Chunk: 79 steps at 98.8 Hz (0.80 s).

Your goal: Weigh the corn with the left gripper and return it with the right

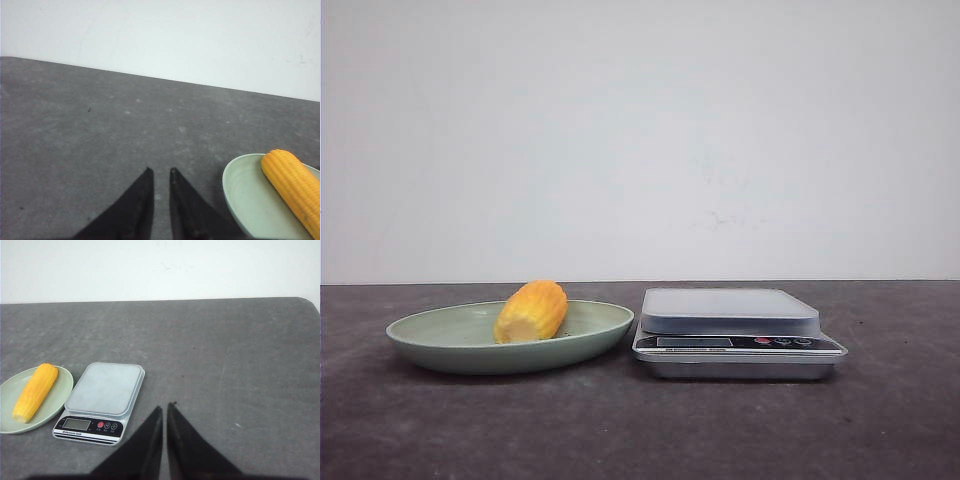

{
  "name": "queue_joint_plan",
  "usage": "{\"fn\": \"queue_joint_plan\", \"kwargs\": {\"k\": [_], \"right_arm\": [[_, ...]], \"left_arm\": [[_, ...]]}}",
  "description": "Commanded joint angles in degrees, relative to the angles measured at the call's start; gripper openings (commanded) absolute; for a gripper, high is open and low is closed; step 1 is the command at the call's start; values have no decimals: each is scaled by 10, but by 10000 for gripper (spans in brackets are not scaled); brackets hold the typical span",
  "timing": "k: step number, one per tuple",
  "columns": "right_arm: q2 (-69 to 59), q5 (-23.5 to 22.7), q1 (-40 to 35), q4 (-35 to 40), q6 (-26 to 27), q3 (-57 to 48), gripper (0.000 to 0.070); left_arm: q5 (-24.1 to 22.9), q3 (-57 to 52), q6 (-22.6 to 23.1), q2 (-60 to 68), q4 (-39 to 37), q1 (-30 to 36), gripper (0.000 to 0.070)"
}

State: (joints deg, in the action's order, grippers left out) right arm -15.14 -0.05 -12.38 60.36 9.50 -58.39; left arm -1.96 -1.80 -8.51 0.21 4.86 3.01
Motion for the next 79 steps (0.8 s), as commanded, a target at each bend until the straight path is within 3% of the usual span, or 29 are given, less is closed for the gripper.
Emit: {"fn": "queue_joint_plan", "kwargs": {"k": [1,26,38,51,66,79], "right_arm": [[-1,0,-1,-8,8,-5,8],[-1,1,-1,-14,-8,-5,9],[-1,5,1,-41,-45,3,8],[10,16,18,-156,-83,71,8],[37,14,49,-344,-84,200,8],[50,16,67,-451,-85,302,9]], "left_arm": [[1,10,5,0,-5,0,16],[0,10,5,0,-5,0,16],[0,10,5,0,-5,0,16],[1,10,5,0,-5,0,16],[1,10,5,0,-5,0,16],[1,10,5,0,-5,0,16]]}}
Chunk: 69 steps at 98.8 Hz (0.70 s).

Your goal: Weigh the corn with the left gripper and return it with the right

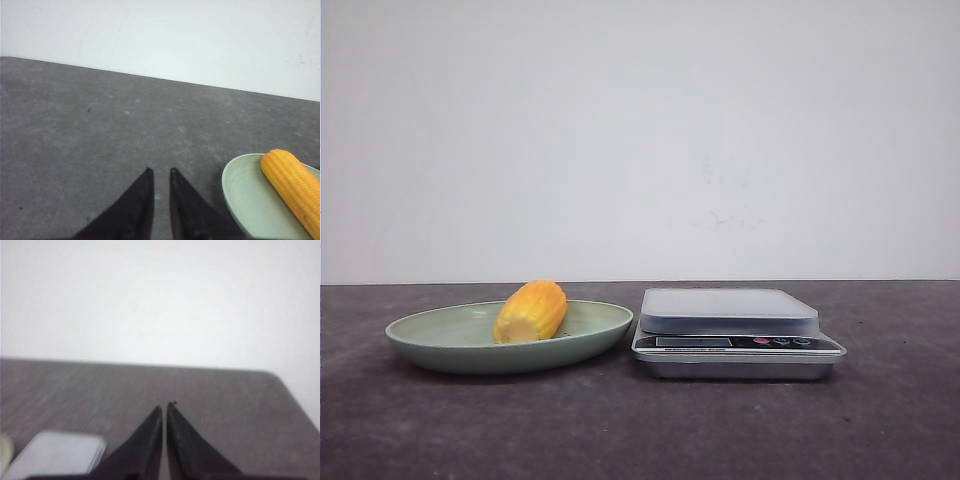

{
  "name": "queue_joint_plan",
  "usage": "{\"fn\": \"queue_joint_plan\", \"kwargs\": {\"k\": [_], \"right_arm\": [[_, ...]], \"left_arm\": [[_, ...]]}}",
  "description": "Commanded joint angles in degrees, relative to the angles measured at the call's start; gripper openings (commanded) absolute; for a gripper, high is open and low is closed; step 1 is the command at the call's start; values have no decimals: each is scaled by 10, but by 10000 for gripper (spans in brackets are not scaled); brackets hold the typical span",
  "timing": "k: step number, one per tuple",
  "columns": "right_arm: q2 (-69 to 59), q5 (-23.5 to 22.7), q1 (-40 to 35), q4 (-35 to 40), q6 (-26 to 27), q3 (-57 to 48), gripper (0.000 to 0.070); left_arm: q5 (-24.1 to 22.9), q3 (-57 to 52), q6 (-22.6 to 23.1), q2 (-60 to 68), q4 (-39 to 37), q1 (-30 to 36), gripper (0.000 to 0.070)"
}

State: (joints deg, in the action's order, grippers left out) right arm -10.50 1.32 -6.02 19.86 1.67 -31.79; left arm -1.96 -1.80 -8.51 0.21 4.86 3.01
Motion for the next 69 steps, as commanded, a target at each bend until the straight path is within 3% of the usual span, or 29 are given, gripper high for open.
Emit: {"fn": "queue_joint_plan", "kwargs": {"k": [1,24,69], "right_arm": [[5,3,4,-52,-6,43,8],[36,3,10,-143,-6,195,8],[87,2,25,-136,-3,292,8]], "left_arm": [[1,10,5,0,-5,0,16],[1,10,5,0,-5,0,16],[1,10,5,0,-5,0,16]]}}
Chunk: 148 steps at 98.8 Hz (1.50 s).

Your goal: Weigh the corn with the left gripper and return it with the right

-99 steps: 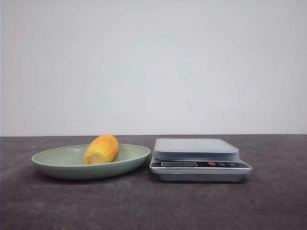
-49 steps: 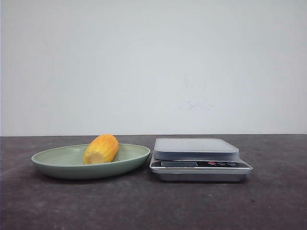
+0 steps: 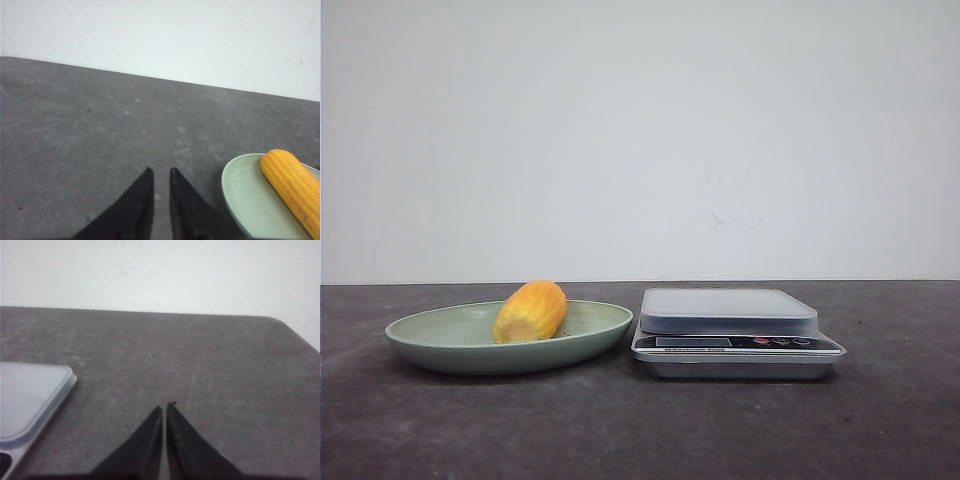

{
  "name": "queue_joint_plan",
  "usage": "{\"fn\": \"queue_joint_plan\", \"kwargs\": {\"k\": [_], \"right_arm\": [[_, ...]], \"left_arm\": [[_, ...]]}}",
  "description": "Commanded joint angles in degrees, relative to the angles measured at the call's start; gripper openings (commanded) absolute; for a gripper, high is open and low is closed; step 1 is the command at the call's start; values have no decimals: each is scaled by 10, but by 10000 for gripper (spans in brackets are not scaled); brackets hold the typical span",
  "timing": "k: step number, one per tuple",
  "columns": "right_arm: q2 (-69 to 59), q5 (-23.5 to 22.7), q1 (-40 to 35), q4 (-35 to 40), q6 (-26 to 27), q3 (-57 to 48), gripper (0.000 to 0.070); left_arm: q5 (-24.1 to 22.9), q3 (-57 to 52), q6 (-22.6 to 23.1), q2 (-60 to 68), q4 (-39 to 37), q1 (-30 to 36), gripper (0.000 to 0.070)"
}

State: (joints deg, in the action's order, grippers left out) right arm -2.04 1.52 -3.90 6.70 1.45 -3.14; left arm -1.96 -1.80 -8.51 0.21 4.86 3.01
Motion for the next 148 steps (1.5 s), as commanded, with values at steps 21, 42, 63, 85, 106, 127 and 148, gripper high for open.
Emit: {"fn": "queue_joint_plan", "kwargs": {"k": [21,42,63,85,106,127,148], "right_arm": [[5,5,17,13,13,24,9],[6,4,48,37,12,24,8],[18,4,53,36,11,24,9],[18,0,53,36,11,24,8],[18,0,53,22,11,24,8],[18,0,53,23,11,24,8],[18,0,53,23,11,24,9]], "left_arm": [[0,10,5,0,-5,0,16],[1,10,5,0,-5,0,16],[1,10,5,0,-5,0,16],[1,10,5,0,-5,0,16],[1,10,5,0,-5,0,16],[1,10,5,0,-5,0,16],[1,10,5,0,-5,0,16]]}}
